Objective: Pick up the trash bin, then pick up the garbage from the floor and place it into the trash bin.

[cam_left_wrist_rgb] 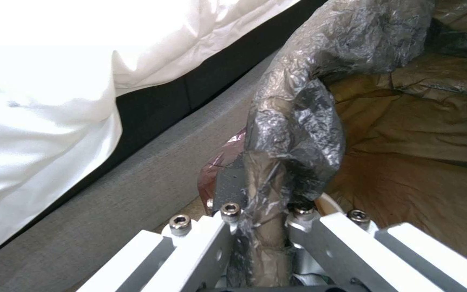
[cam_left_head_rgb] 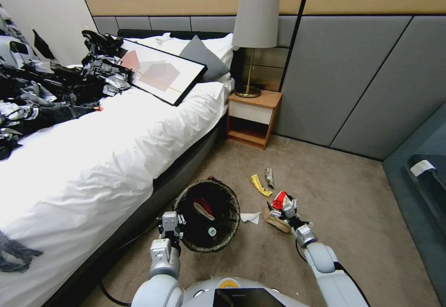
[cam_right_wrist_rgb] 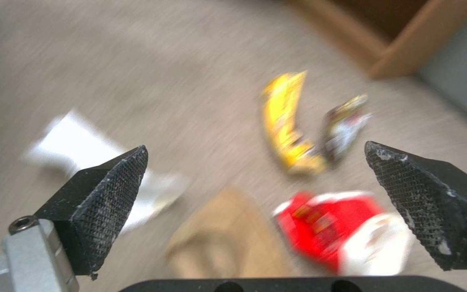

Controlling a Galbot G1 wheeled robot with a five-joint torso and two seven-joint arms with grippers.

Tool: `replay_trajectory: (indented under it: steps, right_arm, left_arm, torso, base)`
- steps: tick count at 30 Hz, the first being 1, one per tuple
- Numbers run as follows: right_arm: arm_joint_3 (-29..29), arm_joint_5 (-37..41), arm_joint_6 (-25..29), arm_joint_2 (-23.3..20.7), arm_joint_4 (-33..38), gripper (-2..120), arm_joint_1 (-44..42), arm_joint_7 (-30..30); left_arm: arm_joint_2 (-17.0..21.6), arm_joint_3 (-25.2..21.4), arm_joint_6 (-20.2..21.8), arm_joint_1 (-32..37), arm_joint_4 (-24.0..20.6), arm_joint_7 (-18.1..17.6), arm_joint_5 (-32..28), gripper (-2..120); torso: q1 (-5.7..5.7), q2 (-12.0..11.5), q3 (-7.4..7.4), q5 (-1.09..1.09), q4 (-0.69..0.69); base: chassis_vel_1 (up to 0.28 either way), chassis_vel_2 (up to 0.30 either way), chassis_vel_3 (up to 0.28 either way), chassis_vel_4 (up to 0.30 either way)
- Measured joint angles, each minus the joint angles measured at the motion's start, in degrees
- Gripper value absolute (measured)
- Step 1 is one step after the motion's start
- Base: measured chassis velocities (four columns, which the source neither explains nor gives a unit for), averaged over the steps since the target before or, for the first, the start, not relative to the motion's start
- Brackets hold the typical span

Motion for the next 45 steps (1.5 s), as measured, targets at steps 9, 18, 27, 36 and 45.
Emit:
replay_trajectory:
  steps: [9, 18, 27, 36, 45]
  right_arm:
    - [5.5, -4.0, 6.6, -0.4, -7.8, 100, 1.8, -13.8]
    - [7.4, -5.4, 8.4, -0.3, -18.1, 100, 6.4, -14.1]
    - [7.4, -5.5, 9.9, -0.2, -28.5, 100, 12.2, -10.5]
    - [5.9, -2.3, 9.8, 0.2, -33.5, 97, 16.6, -9.1]
    - [5.0, 0.0, 9.9, 0.9, -35.3, 62, 16.8, -8.6]
  left_arm:
    - [-0.1, 0.3, 0.0, 0.0, 0.0, 0.0, 0.2, 0]
    - [-0.2, 0.2, 0.0, 0.4, -0.3, -0.3, 0.5, 0]
    - [-0.1, 0.1, 0.0, 0.6, -0.6, -0.4, 0.6, 0]
    - [-0.1, 0.1, 0.1, 0.7, -0.5, -0.5, 0.7, 0]
    - [-0.2, -0.1, 0.1, 0.8, -0.6, -0.6, 0.7, 0]
  torso:
    - [0.0, 0.0, 0.0, -0.01, -0.02]
    - [0.0, 0.0, 0.0, -0.01, 0.01]
    - [0.0, 0.0, 0.0, -0.01, -0.01]
    - [0.0, 0.0, 0.0, -0.02, 0.0]
    - [0.0, 0.0, 0.0, -0.02, -0.01]
  base:
    - [0.0, 0.0, 0.0, 0.0]
    - [0.0, 0.0, 0.0, 0.0]
    - [0.0, 0.0, 0.0, 0.0]
    - [0.0, 0.0, 0.0, 0.0]
    - [0.0, 0.0, 0.0, 0.0]
